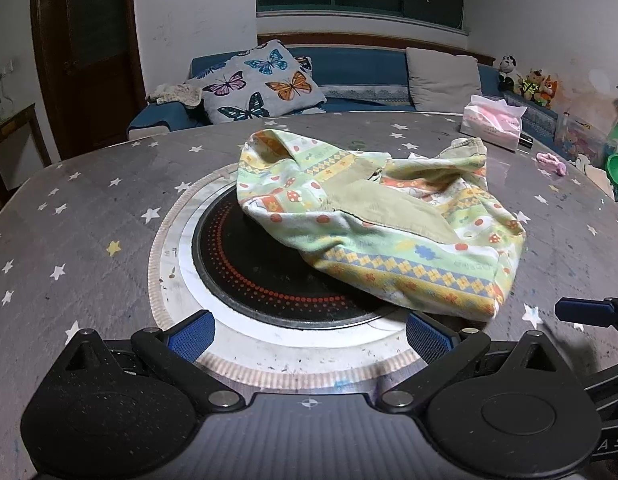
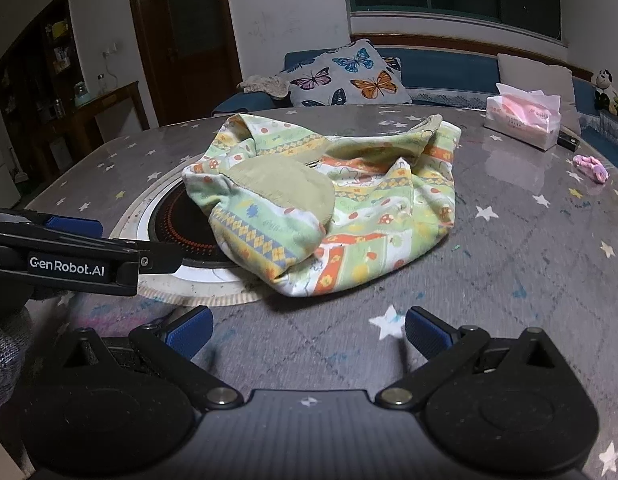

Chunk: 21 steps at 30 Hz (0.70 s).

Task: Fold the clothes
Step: 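Move both grippers toward the crumpled striped shirt on the table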

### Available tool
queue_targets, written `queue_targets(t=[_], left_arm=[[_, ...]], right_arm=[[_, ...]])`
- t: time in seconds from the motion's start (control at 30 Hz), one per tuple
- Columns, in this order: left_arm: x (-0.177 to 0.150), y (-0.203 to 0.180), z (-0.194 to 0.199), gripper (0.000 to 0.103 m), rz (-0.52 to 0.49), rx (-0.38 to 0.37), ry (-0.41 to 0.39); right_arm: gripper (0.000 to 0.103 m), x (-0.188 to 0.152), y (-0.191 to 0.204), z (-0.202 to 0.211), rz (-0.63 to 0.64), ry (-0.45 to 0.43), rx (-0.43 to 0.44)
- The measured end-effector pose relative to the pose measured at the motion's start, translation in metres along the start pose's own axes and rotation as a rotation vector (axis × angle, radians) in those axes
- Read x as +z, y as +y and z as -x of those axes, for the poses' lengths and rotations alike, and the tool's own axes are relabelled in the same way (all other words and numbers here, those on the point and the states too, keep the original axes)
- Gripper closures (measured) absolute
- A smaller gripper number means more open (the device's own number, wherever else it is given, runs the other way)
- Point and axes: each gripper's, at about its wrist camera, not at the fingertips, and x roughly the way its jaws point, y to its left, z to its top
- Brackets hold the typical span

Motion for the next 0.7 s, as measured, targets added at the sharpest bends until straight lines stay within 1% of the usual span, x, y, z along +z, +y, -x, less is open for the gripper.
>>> queue_targets(t=[0.17,0.37,0.47,0.7], left_arm=[[-0.005,0.000,0.005,0.000,0.011,-0.008,-0.001],[-0.011,-0.001,0.006,0.000,0.012,-0.012,0.017],[-0.014,0.000,0.008,0.000,0.012,-0.013,0.018],[-0.017,0.000,0.008,0.000,0.012,-0.011,0.023]], right_arm=[[0.000,0.001,-0.006,-0.001,0.004,-0.006,0.000],[0.000,-0.007,0.009,0.008,0.016,-0.008,-0.008],[0.000,-0.007,0.004,0.004,0.005,0.002,0.003],[0.000,-0.011,0.007,0.005,0.002,0.016,-0.002]])
